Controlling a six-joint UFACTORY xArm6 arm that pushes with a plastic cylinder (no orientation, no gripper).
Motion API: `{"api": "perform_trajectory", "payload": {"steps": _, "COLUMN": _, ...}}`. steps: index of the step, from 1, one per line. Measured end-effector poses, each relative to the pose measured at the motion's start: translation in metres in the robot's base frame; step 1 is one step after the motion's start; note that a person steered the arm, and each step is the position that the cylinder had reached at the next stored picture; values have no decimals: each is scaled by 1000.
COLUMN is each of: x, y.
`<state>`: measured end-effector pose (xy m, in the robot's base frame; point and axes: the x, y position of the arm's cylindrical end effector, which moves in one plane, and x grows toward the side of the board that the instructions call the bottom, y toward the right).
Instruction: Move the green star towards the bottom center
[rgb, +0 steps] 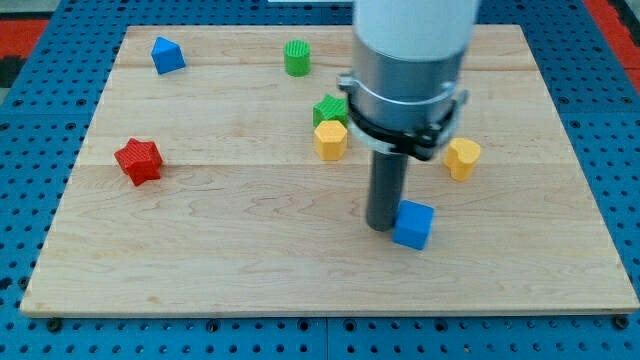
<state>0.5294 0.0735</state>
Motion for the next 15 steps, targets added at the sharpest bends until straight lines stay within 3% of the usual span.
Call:
{"api": "perform_trajectory", "payload": {"steps": 1, "x": 12, "y": 40}}
{"api": "perform_trajectory", "payload": {"steps": 2, "x": -6, "y": 42}}
{"api": "perform_trajectory", "payload": {"steps": 4, "x": -113, "y": 76}}
{"api": "perform_trajectory", "payload": {"steps": 5, "x": -180, "y": 41}}
{"api": "perform_trajectory", "payload": {"steps": 6, "x": -194, "y": -22}}
{"api": "perform_trajectory", "payload": {"steps": 7, "x": -196, "y": -77}}
{"api": "perform_trajectory", "payload": {"steps": 8, "x": -148, "y": -90}}
{"api": "perform_trajectory", "payload": {"steps": 9, "x": -144, "y": -102}}
{"api": "perform_trajectory", "payload": {"steps": 11, "x": -188, "y": -87}}
{"api": "perform_trajectory", "payload": {"steps": 12, "x": -154, "y": -48}}
{"api": "perform_trajectory", "payload": {"steps": 15, "x": -57, "y": -100}}
